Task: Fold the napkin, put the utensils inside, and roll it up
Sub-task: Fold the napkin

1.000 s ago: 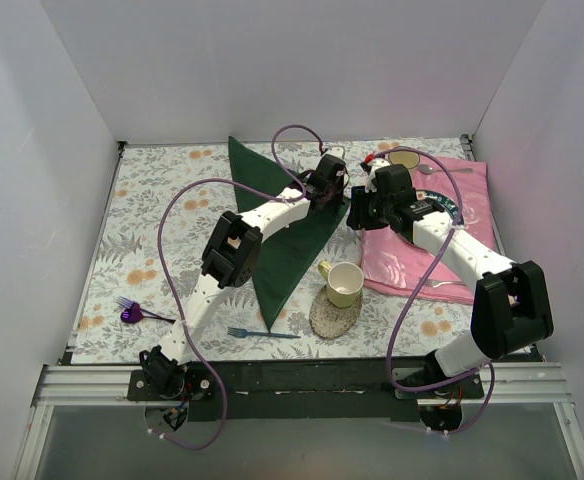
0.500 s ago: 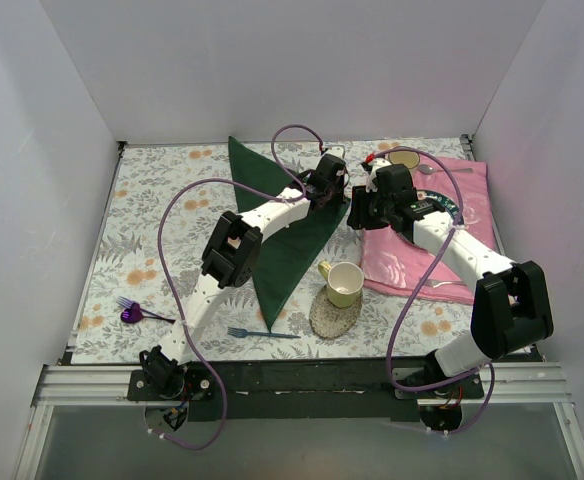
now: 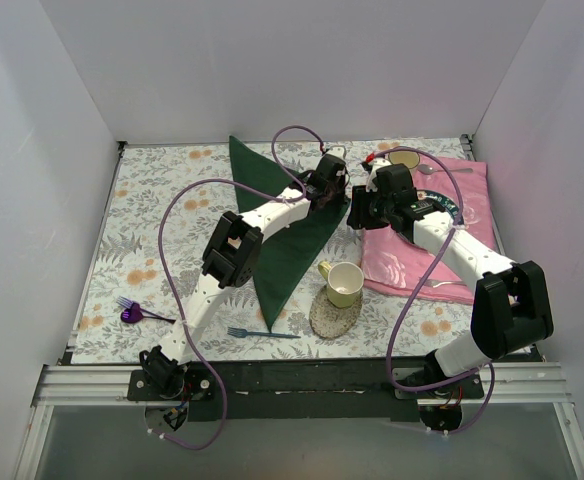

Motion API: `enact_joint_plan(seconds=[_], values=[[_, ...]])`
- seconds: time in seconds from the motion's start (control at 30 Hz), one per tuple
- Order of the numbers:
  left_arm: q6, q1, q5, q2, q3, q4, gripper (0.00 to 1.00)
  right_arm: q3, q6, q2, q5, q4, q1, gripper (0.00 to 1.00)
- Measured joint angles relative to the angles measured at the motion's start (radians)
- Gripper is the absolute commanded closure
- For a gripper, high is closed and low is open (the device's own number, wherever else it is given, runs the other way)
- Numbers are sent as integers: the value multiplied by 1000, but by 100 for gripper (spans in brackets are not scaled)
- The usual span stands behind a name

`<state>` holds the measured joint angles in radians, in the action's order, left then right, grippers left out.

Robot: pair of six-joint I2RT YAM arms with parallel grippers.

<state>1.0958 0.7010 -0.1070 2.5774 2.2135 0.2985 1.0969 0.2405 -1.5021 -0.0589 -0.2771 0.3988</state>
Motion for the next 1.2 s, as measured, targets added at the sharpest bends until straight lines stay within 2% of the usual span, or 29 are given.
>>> enact_joint_plan(seconds=[0.03,0.1,0.17,0.2,0.23,0.27,0.3,0.37,0.43,0.47,0.5,0.53,0.6,0.67,0.77,0.87,0.97,1.03,1.13,1.17,1.2], values=[[4,0,9,0,2,0,61,0,0,0,0,2,0,51],[23,-1,38,0,11,0,48,0,0,0,0,4,-2,50],[42,-6,59,-7,13,-1,46,0,0,0,0,4,-7,50],[53,-8,67,-13,13,0,29,0,1,0,-1,4,-13,50],[66,-11,81,-22,7,0,19,0,2,0,-2,4,-19,50],[78,-16,100,-39,-5,3,20,0,5,0,-3,4,-25,50],[93,-24,116,-61,-25,11,22,2,8,-3,-5,4,-31,50],[132,-48,139,-142,-99,39,35,16,15,-21,-10,2,-39,50],[161,-88,150,-275,-229,68,58,58,23,-64,-20,-5,-45,51],[171,-111,161,-418,-377,56,65,85,26,-91,-29,-11,-46,51],[180,-131,161,-454,-415,68,71,118,31,-122,-42,-16,-47,53],[188,-159,175,-573,-528,64,81,146,35,-148,-56,-15,-47,54],[214,-216,214,-810,-745,55,89,187,43,-189,-91,-19,-43,55],[228,-241,251,-988,-901,44,95,219,38,-217,-115,-32,-27,55],[251,-249,302,-1136,-1060,14,98,267,18,-234,-119,-72,45,53],[283,-320,372,-1139,-1138,-23,100,318,2,-241,-139,-87,151,53],[327,-441,423,-1047,-1138,-95,100,344,-8,-251,-174,-85,250,53],[373,-512,443,-954,-1118,-166,100,359,-8,-280,-198,-79,324,57],[463,-577,507,-785,-1055,-290,100,355,0,-338,-241,-61,400,68],[489,-590,525,-731,-1028,-320,100,346,0,-355,-257,-48,418,76],[512,-601,542,-672,-995,-355,100,332,2,-369,-269,-42,431,80]])
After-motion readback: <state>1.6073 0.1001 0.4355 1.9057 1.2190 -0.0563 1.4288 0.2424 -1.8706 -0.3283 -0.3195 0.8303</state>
